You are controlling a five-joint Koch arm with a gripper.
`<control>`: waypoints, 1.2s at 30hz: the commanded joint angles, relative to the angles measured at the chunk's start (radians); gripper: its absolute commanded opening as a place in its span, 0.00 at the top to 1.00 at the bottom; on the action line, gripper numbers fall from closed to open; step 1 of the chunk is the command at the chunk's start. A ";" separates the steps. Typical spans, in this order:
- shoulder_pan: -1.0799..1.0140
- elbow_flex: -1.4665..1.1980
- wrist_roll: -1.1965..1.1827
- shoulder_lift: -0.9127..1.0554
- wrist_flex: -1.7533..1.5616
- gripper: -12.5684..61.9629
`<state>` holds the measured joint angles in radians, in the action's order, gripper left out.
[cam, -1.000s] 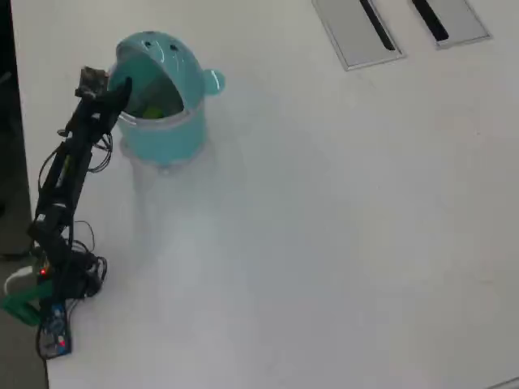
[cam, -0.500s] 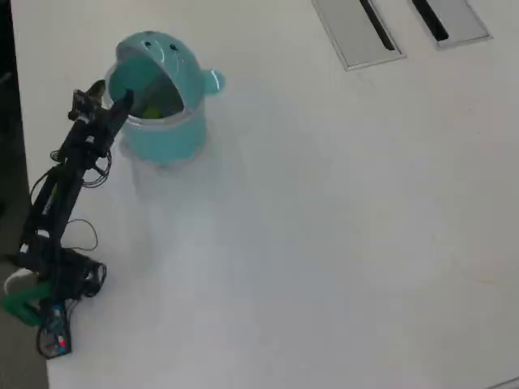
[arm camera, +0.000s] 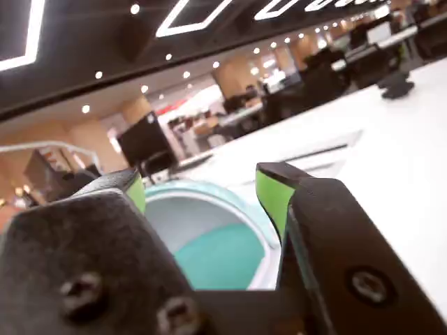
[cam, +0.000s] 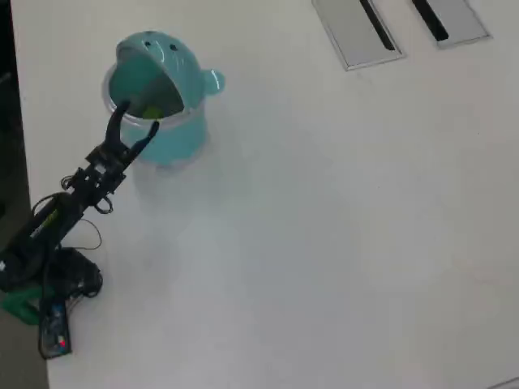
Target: Grasp RGB lego blocks and put them in the bin one by one.
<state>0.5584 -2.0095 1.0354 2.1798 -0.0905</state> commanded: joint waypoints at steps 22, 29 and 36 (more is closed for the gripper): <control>-0.365 -0.242 -0.497 0.176 -0.184 0.38; -0.423 -0.414 -0.518 0.176 -0.397 0.39; -0.437 -0.580 -0.522 0.176 -0.546 0.39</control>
<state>0.1227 -2.6338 0.5139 2.2887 -0.5246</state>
